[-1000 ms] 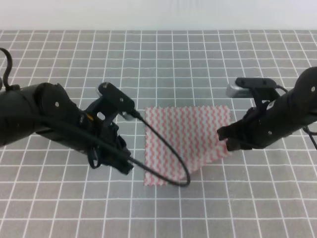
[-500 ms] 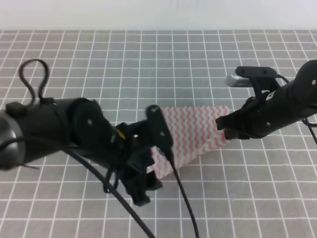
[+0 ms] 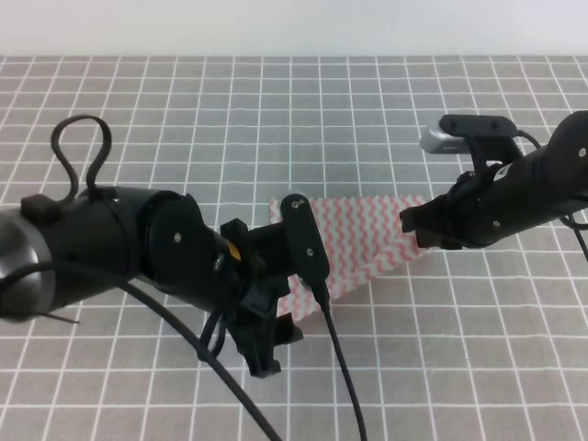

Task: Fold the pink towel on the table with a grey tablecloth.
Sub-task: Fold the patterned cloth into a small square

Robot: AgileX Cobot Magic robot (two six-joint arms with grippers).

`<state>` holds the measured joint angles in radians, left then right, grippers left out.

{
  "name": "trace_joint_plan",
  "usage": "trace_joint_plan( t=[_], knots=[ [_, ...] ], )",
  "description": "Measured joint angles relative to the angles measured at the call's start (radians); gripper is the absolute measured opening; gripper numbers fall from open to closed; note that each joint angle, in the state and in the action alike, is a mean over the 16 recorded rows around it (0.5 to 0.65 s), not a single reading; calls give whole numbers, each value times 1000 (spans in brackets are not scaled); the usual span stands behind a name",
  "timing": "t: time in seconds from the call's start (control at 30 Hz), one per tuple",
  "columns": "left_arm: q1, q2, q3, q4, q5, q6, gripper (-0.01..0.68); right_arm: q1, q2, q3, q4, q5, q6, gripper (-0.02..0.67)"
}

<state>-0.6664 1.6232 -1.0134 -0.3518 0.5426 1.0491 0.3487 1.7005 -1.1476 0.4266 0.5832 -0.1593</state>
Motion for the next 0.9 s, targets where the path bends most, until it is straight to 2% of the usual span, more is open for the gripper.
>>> trace_joint_plan(
  t=[0.3, 0.73, 0.87, 0.9],
  knots=[
    [0, 49, 0, 0, -7, 3, 394, 1, 4, 0, 0, -6, -1, -15],
    [-1, 119, 0, 1, -93, 0, 391, 0, 1, 0, 0, -6, -3, -16],
    [-2, 131, 0, 0, -116, -10, 365, 0, 1, 0, 0, -6, -4, -16],
    [-2, 133, 0, 0, -120, -12, 341, 0, 1, 0, 0, -6, -5, -16]
  ],
)
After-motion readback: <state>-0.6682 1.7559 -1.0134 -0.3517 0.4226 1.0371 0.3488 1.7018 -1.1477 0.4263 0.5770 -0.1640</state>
